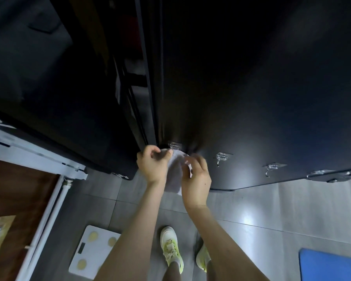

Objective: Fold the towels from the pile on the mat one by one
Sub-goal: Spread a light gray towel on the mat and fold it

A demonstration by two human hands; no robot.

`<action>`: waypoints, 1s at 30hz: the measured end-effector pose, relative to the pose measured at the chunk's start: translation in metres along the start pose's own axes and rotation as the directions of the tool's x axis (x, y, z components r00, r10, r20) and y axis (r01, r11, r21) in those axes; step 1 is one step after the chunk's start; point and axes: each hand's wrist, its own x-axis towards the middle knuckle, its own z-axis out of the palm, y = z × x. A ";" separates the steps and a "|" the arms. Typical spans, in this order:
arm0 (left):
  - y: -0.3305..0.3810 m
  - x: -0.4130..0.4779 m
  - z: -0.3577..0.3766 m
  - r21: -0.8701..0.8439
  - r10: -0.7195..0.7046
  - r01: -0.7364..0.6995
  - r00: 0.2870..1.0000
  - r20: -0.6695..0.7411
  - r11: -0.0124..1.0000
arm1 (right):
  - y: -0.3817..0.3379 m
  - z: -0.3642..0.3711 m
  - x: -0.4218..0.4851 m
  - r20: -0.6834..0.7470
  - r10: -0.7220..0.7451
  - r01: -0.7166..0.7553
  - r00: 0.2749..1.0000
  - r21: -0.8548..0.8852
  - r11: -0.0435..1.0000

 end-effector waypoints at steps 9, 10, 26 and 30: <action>-0.012 -0.001 0.003 -0.123 -0.050 0.070 0.986 0.159 0.990 | -0.004 0.005 -0.007 0.332 0.100 -0.132 0.938 0.074 0.989; -0.011 -0.001 0.003 -0.109 -0.063 0.084 0.982 0.178 0.991 | -0.005 0.005 -0.006 0.350 0.124 -0.168 0.928 0.096 0.981; 0.004 -0.004 -0.011 0.062 -0.125 0.112 0.951 0.282 0.992 | -0.010 -0.022 0.012 0.539 0.308 -0.479 0.784 0.209 0.853; 0.022 -0.017 -0.035 0.221 0.003 -0.064 0.965 0.263 0.973 | -0.007 -0.048 0.009 0.535 0.347 -0.500 0.770 0.169 0.850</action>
